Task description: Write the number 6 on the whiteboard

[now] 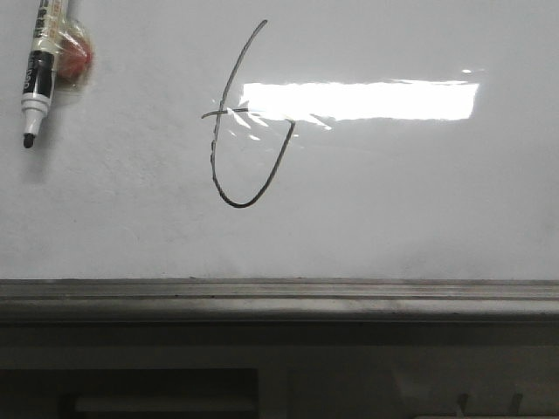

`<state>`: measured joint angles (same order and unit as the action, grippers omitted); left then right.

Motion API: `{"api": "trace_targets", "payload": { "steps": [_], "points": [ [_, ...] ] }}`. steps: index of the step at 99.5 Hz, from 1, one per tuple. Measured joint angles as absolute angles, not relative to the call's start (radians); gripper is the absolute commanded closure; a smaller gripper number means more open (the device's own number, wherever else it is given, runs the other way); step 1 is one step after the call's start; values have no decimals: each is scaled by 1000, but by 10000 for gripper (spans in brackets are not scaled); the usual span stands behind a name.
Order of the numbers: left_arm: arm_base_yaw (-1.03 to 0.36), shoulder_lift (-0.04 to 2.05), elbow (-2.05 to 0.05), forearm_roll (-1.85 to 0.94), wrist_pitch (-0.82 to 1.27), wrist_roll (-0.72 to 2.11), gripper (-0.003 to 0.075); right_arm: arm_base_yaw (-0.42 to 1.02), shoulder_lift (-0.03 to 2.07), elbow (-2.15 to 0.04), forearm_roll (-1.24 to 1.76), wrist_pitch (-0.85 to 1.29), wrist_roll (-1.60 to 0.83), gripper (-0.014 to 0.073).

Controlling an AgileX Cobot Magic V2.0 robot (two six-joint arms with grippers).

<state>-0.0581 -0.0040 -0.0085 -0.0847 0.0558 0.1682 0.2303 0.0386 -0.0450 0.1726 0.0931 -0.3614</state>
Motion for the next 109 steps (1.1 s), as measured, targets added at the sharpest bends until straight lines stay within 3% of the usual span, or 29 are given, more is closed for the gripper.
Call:
{"api": "trace_targets", "payload": {
  "steps": [12, 26, 109],
  "points": [
    [-58, -4, -9, -85, 56, 168, 740, 90, 46, 8, 126, 91, -329, 659],
    [-58, -4, -9, -85, 56, 168, 740, 24, 15, 9, 37, 90, -268, 659],
    [-58, -4, -9, -85, 58, 168, 740, 22, -11, 9, -12, 128, -251, 659]
  ]
}}
